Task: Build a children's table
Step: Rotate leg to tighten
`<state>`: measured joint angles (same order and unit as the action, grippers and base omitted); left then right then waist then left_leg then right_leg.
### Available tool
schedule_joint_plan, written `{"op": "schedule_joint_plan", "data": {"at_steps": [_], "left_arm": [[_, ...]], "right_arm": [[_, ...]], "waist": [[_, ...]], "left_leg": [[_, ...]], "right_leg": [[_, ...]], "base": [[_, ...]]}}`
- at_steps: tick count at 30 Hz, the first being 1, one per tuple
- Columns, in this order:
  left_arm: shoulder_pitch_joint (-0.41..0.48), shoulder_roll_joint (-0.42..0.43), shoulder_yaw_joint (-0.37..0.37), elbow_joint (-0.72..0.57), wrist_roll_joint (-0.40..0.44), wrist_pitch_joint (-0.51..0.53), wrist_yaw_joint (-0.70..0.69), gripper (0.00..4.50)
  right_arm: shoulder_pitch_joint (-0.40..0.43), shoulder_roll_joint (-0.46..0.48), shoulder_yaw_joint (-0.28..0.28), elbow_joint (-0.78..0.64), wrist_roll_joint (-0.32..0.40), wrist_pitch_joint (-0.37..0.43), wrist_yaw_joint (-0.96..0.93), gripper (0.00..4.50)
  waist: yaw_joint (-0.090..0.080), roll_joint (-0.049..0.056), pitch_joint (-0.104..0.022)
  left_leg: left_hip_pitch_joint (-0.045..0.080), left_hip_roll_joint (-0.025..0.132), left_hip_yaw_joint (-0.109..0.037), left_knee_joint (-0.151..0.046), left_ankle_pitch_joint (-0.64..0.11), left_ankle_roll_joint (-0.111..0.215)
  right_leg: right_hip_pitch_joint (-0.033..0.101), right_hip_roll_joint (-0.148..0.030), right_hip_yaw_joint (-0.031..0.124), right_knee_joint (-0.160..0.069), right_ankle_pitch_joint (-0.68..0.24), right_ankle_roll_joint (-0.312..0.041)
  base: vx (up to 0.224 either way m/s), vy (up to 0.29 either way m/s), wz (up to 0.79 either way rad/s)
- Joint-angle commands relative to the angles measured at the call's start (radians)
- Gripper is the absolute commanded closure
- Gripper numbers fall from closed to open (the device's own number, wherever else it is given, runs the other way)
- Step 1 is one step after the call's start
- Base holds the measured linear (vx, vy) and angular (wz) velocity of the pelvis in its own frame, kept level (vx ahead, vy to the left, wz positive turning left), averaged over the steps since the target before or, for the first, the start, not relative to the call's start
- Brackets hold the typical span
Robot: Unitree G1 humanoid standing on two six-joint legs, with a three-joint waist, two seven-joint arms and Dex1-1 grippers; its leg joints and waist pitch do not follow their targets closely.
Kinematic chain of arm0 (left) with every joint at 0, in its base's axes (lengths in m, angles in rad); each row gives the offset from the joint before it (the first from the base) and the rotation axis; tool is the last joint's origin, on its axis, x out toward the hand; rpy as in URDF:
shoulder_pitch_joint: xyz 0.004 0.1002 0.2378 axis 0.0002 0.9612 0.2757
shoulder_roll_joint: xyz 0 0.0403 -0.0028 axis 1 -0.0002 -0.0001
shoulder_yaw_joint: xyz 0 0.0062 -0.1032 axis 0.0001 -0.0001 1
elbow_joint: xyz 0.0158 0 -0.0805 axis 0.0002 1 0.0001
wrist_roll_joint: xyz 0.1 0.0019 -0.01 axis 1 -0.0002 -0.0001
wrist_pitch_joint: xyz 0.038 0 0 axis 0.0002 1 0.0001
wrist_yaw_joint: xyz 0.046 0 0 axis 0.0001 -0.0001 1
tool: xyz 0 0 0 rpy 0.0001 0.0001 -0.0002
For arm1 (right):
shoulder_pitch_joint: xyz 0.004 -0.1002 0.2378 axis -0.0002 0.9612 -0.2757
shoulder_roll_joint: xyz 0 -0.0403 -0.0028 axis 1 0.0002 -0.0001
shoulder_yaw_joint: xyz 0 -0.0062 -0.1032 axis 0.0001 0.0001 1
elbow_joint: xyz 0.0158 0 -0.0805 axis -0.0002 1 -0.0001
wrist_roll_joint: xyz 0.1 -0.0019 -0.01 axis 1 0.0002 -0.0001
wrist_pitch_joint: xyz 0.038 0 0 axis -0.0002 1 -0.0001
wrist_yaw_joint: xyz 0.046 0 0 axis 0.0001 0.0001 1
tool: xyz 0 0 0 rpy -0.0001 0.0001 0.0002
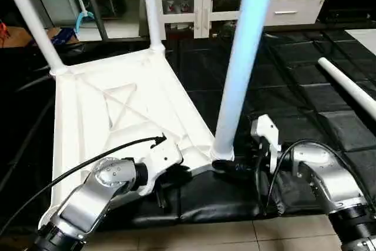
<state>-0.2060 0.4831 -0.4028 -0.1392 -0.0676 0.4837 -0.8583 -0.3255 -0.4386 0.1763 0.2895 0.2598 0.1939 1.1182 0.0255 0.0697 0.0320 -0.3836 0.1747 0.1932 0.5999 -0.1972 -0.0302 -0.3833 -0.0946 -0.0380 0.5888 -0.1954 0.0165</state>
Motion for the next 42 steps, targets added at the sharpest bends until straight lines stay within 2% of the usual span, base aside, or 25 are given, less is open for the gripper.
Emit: {"op": "schedule_joint_plan", "data": {"at_steps": [1,3,6,7,12,13,19,20,21,23,24,25,26,27,28,30,32,35,39,41,42], "left_arm": [[0.017,0.011,-0.042,0.006,0.004,0.019,-0.025,4.50],[0.019,0.014,-0.042,0.004,0.004,0.019,-0.031,4.50],[0.022,0.018,-0.044,0.001,0.003,0.020,-0.034,4.50],[0.022,0.018,-0.044,0.000,0.003,0.020,-0.035,4.50],[0.021,0.018,-0.048,0.000,0.003,0.021,-0.039,4.50],[0.021,0.018,-0.048,0.001,0.003,0.021,-0.040,4.50],[0.017,0.017,-0.050,0.009,0.006,0.026,-0.037,4.50],[0.016,0.015,-0.050,0.013,0.008,0.032,-0.032,4.50],[0.010,0.002,-0.050,0.029,0.019,0.047,-0.009,4.50],[0.002,-0.013,-0.046,0.045,0.029,0.059,0.017,4.50],[-0.014,-0.049,-0.031,0.076,0.047,0.077,0.078,4.50],[-0.018,-0.058,-0.027,0.083,0.051,0.082,0.092,4.50],[-0.022,-0.069,-0.022,0.090,0.054,0.088,0.109,4.50],[-0.041,-0.112,-0.002,0.112,0.057,0.112,0.162,4.50],[-0.046,-0.121,0.001,0.116,0.057,0.116,0.173,4.50],[-0.085,-0.208,0.038,0.167,0.064,0.151,0.278,4.50],[-0.104,-0.243,0.055,0.193,0.067,0.157,0.321,4.50],[-0.157,-0.325,0.095,0.275,0.079,0.146,0.426,4.50],[-0.210,-0.397,0.125,0.361,0.096,0.120,0.515,4.50],[-0.217,-0.416,0.135,0.379,0.091,0.110,0.530,4.50],[-0.218,-0.423,0.138,0.385,0.085,0.105,0.531,4.50]], "right_arm": [[-0.011,0.003,0.010,0.002,-0.013,-0.013,-0.006,0.47],[-0.013,0.006,0.006,0.012,-0.013,-0.020,-0.008,0.82],[-0.019,0.013,-0.004,0.028,-0.014,-0.039,-0.017,0.93],[-0.019,0.014,-0.004,0.029,-0.014,-0.039,-0.017,1.15],[-0.015,0.016,-0.005,0.034,-0.011,-0.053,-0.006,1.45],[-0.015,0.016,-0.004,0.034,-0.011,-0.054,-0.005,1.66],[-0.010,0.023,-0.006,0.046,-0.015,-0.071,-0.021,1.82],[-0.012,0.031,-0.010,0.055,-0.024,-0.080,-0.045,1.82],[-0.026,0.055,-0.019,0.096,-0.069,-0.104,-0.143,1.83],[-0.041,0.076,-0.027,0.128,-0.105,-0.116,-0.232,1.84],[-0.075,0.145,-0.092,0.151,-0.080,-0.020,-0.397,1.84],[-0.083,0.162,-0.109,0.154,-0.070,0.006,-0.433,1.84],[-0.091,0.179,-0.127,0.158,-0.060,0.031,-0.471,1.84],[-0.109,0.208,-0.137,0.176,-0.082,0.035,-0.558,1.84],[-0.110,0.210,-0.130,0.181,-0.095,0.024,-0.569,1.84],[-0.112,0.253,-0.100,0.221,-0.161,-0.032,-0.673,1.85],[-0.111,0.277,-0.094,0.234,-0.179,-0.045,-0.714,1.85],[-0.110,0.346,-0.079,0.254,-0.211,-0.060,-0.815,1.85],[-0.126,0.421,-0.080,0.273,-0.215,-0.064,-0.934,1.85],[-0.138,0.440,-0.084,0.297,-0.208,-0.087,-0.946,1.85],[-0.142,0.449,-0.085,0.302,-0.192,-0.095,-0.916,1.85]], "waist": [[-0.002,-0.015,-0.052],[0.003,-0.014,-0.052],[0.003,-0.013,-0.051],[0.003,-0.013,-0.051],[0.002,-0.014,-0.053],[0.002,-0.014,-0.053],[0.002,-0.014,-0.054],[0.003,-0.011,-0.054],[0.001,-0.012,-0.053],[-0.005,-0.012,-0.047],[-0.015,-0.012,-0.043],[-0.021,-0.011,-0.041],[-0.030,-0.012,-0.041],[-0.039,-0.014,-0.041],[-0.045,-0.012,-0.040],[-0.050,-0.015,-0.041],[-0.051,-0.020,-0.042],[-0.048,-0.021,-0.043],[-0.044,-0.022,-0.044],[-0.045,-0.020,-0.047],[-0.044,-0.021,-0.047]], "left_leg": [[0.022,0.051,-0.019,-0.076,-0.168,0.071],[0.024,0.052,-0.019,-0.075,-0.174,0.069],[0.024,0.051,-0.020,-0.076,-0.185,0.061],[0.023,0.051,-0.020,-0.076,-0.187,0.059],[0.023,0.050,-0.020,-0.075,-0.186,0.059],[0.022,0.049,-0.020,-0.074,-0.176,0.063],[0.022,0.049,-0.020,-0.072,-0.164,0.072],[0.022,0.049,-0.020,-0.072,-0.169,0.072],[0.022,0.050,-0.019,-0.073,-0.171,0.066],[0.020,0.047,-0.020,-0.078,-0.216,0.043],[0.021,0.045,-0.022,-0.083,-0.258,0.021],[0.022,0.043,-0.023,-0.086,-0.281,0.008],[0.023,0.043,-0.029,-0.089,-0.325,-0.018],[0.021,0.043,-0.032,-0.091,-0.352,-0.031],[0.023,0.043,-0.033,-0.091,-0.376,-0.046],[0.027,0.042,-0.032,-0.089,-0.394,-0.050],[0.022,0.040,-0.032,-0.088,-0.386,-0.036],[0.024,0.038,-0.029,-0.085,-0.368,-0.024],[0.025,0.039,-0.027,-0.087,-0.349,-0.019],[0.019,0.040,-0.029,-0.088,-0.334,-0.014],[0.019,0.039,-0.026,-0.086,-0.329,-0.008]], "right_leg": [[0.030,-0.041,0.025,-0.052,-0.091,-0.270],[0.028,-0.041,0.026,-0.052,-0.103,-0.265],[0.027,-0.040,0.026,-0.052,-0.113,-0.263],[0.027,-0.039,0.026,-0.052,-0.114,-0.263],[0.029,-0.040,0.026,-0.051,-0.112,-0.260],[0.029,-0.039,0.026,-0.049,-0.100,-0.262],[0.030,-0.039,0.025,-0.048,-0.088,-0.269],[0.030,-0.039,0.025,-0.049,-0.095,-0.269],[0.026,-0.039,0.025,-0.049,-0.102,-0.270],[0.026,-0.039,0.025,-0.054,-0.162,-0.262],[0.026,-0.037,0.025,-0.059,-0.223,-0.247],[0.024,-0.038,0.025,-0.061,-0.256,-0.239],[0.025,-0.040,0.024,-0.066,-0.325,-0.215],[0.025,-0.040,0.022,-0.069,-0.361,-0.193],[0.019,-0.040,0.022,-0.074,-0.384,-0.181],[0.013,-0.041,0.023,-0.079,-0.395,-0.175],[0.013,-0.041,0.024,-0.083,-0.400,-0.165],[0.010,-0.041,0.025,-0.086,-0.392,-0.166],[0.008,-0.038,0.026,-0.085,-0.356,-0.163],[0.014,-0.039,0.025,-0.080,-0.317,-0.169],[0.013,-0.040,0.025,-0.081,-0.300,-0.176]], "base": [[0.000,0.000,0.00],[0.000,0.000,0.00],[0.000,0.000,0.00],[0.000,0.000,0.00],[0.000,0.000,0.00],[0.000,0.000,0.00],[0.000,0.000,0.00],[0.000,0.000,0.00],[0.000,0.000,0.00],[0.000,0.000,0.00],[0.000,0.000,0.00],[0.000,0.000,0.00],[-0.056,-0.001,-0.07],[-0.056,-0.001,-0.07],[0.000,0.000,0.00],[0.000,0.000,0.00],[0.000,0.000,0.00],[0.000,0.000,0.00],[0.000,0.000,0.00],[0.000,0.000,0.00],[0.000,0.000,0.00]]}}
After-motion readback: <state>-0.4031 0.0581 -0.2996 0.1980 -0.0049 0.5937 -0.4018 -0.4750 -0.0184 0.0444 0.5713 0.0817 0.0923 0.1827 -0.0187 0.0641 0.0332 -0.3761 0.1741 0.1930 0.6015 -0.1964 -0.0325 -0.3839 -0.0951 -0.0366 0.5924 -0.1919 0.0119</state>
